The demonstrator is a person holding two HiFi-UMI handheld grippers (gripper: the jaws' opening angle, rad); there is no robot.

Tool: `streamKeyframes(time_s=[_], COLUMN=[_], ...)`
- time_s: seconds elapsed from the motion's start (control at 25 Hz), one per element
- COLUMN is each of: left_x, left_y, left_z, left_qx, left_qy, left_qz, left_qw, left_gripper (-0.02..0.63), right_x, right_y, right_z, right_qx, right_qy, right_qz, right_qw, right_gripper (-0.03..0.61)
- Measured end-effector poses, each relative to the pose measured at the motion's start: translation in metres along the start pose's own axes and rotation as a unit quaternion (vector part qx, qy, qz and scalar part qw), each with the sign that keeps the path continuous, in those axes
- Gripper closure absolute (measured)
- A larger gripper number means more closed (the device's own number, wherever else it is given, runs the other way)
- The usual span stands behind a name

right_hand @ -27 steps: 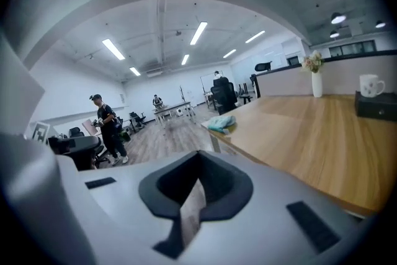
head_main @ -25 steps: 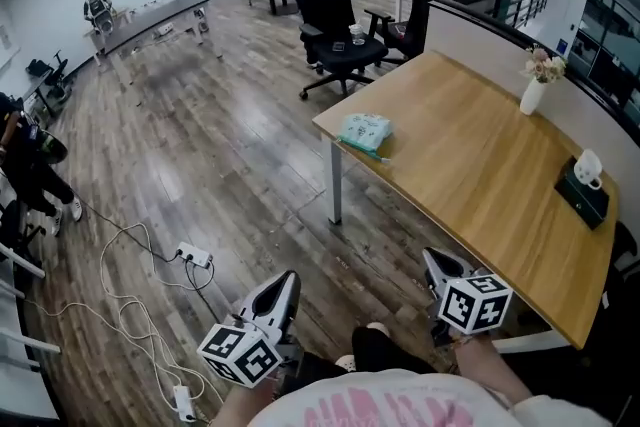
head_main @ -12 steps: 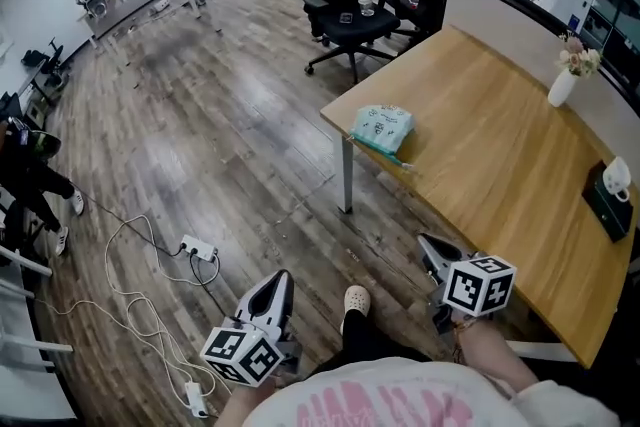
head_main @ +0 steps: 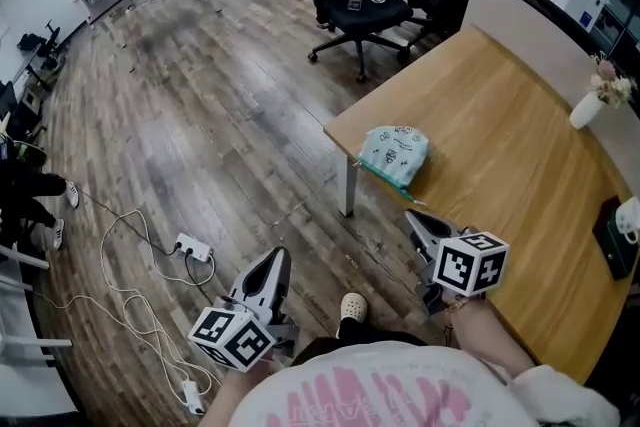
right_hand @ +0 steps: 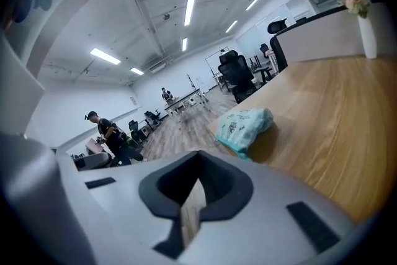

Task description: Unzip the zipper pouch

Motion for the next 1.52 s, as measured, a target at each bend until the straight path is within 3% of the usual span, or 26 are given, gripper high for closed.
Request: streamKeyframes(time_s=[0.32,0.72,0.92,1.08,1.28,1.4,1.52], left_x=[-0.051,-0.073,-0.082,-0.102,-0.144,-0.169,-0.192], left_y=[0.023,0.036,0.035,0.033,0.048,0.066,0.077], left_z=[0.015,0.042,0.053,0.066,0.08,0.087,0.093], left_qx=[0.002,0.002,0.004,0.015,0.003,-0.006,-0.014], left_qy=[0.005,0.028,0.025,-0.003,-0.061,-0.095,-0.13], left_qz=[0.002,0.007,0.028,0.054,0.099,0.116,0.138], left_qw=[1.0,0.9996,0.9993,0.9984,0.9932,0.9886,0.9817], left_gripper=[0.612,0.612,0.612,0.612,0.612,0.612,0.612], right_x=[-0.041,-0.094,-0.109,-0.121,-0.132,-0.136,-0.143], right_y=[0.035,0.036,0.035,0.026,0.029,0.033,0.025], right_z=[-0.024,-0.032,-0.033,-0.032,-0.038,-0.041,-0.047], right_qx=[0.005,0.005,0.015,0.011,0.051,0.115,0.183], right_qy=[-0.007,-0.016,-0.021,-0.04,-0.108,-0.147,-0.169], right_qz=[0.008,0.043,0.055,0.067,0.079,0.102,0.158], right_qw=[1.0,0.999,0.998,0.997,0.99,0.977,0.955], right_gripper=[0.581,0.581,0.581,0.58,0.559,0.505,0.42])
Point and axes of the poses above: the fingertips, and each gripper's own axes: x backward along the fingers, z to its left, y out of its top, the point moved 1 cm from there along x, backward along the fingers, and after that the axes turned 3 degrees about x, right-handed, at the moved point
